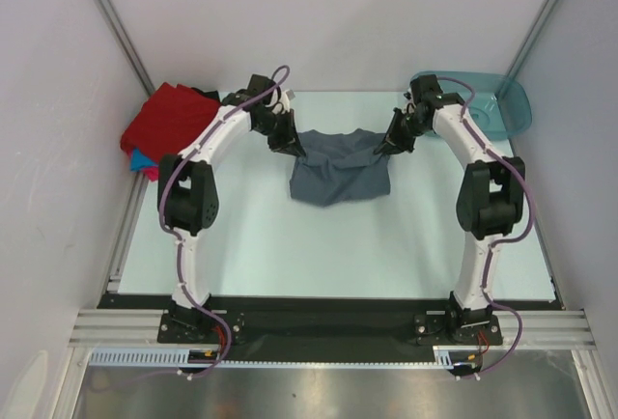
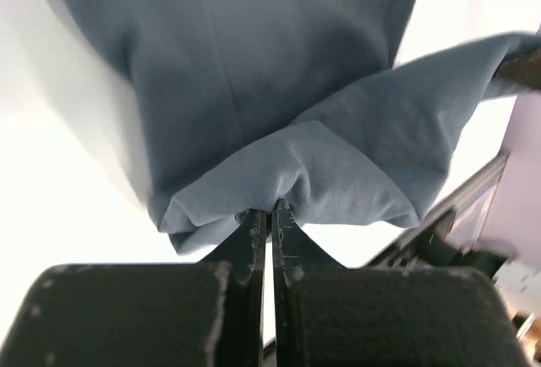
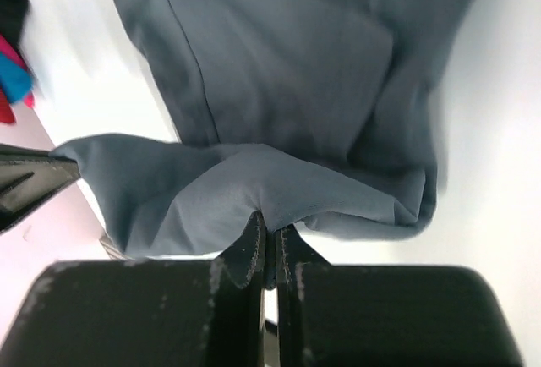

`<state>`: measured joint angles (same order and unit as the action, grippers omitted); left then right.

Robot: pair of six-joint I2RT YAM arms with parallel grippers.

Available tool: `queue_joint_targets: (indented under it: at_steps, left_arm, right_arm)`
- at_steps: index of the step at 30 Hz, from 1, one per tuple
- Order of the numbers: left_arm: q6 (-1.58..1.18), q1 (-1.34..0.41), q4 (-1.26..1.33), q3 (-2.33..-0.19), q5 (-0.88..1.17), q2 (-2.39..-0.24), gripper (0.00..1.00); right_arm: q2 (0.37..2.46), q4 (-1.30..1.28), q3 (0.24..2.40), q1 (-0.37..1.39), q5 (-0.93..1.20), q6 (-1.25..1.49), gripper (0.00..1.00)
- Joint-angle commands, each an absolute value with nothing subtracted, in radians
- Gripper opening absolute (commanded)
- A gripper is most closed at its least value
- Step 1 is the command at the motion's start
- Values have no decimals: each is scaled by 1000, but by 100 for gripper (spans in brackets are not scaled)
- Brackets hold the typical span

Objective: Fold and stack the t-shirts
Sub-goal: Fold the tshirt

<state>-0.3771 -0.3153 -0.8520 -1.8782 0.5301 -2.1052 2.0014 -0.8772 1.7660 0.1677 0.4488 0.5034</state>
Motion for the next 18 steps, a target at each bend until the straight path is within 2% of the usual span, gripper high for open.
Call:
queue_joint_targets:
  at_steps: [1,6,18]
  left_arm:
    - [-410,-270,-838,-2035,561,-2192,1]
    - [-452,-230,-804,-2201,592,-2315,4]
    - [-595,-212,-506,-2220,747,-2456,17]
  right_arm:
    - [2107,-900,1926,149,491,474,0]
    - [2224,-896,2084,129,509,465,0]
    - [2345,-798,2148,84,492,430,0]
